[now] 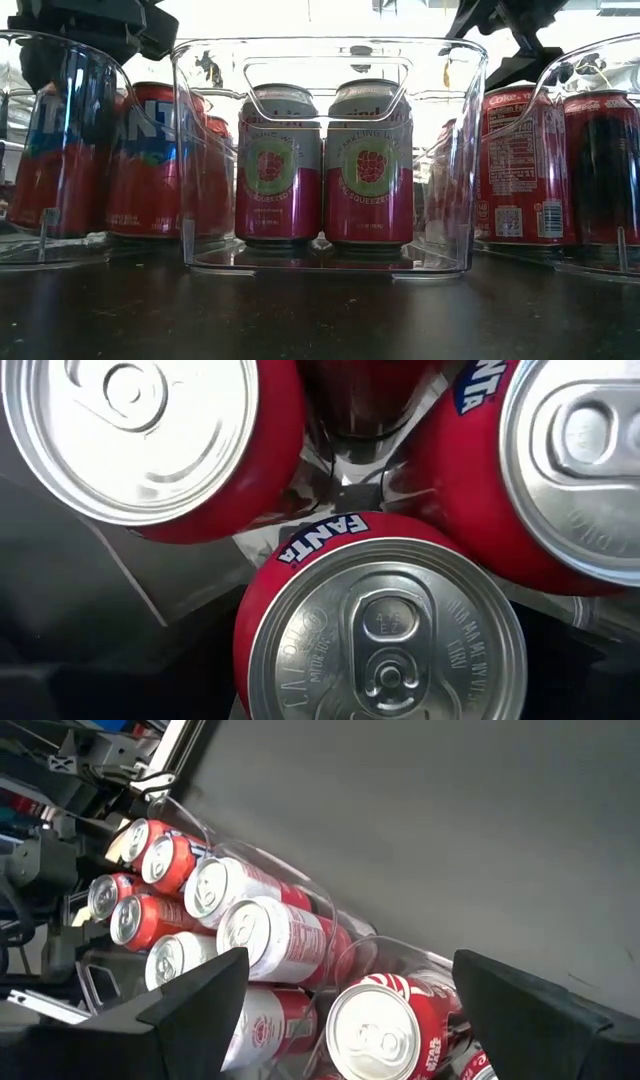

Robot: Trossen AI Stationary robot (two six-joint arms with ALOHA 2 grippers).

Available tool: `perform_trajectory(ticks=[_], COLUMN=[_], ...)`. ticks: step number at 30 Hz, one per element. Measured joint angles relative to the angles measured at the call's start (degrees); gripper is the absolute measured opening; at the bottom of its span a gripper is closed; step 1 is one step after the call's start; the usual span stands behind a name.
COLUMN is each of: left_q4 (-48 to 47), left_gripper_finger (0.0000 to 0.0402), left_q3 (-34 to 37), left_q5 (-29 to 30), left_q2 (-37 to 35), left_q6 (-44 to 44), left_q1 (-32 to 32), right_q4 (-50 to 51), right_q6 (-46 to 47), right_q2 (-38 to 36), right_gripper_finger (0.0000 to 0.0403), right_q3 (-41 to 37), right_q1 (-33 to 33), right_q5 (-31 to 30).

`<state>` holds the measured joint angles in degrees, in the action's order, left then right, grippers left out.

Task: Sort soda cans
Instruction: Put the orange soda can into the left transparent bin

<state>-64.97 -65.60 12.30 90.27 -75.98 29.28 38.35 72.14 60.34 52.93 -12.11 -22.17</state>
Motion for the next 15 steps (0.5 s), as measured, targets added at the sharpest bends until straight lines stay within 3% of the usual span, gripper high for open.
perform_trajectory(ticks=[15], left_q4=[0.2], left_gripper_finger=[0.0334], left_q3=[-0.1], left_q5=[2.6], left_q2=[0.0], left_q6=[1.8], left_q1=[0.0], right_q4=[-0.5], right_q6=[-1.3], right_q2=[0.0], right_gripper_finger=[0.0343], right_q3=[0.0], right_q1=[-1.6], right_q5=[0.0])
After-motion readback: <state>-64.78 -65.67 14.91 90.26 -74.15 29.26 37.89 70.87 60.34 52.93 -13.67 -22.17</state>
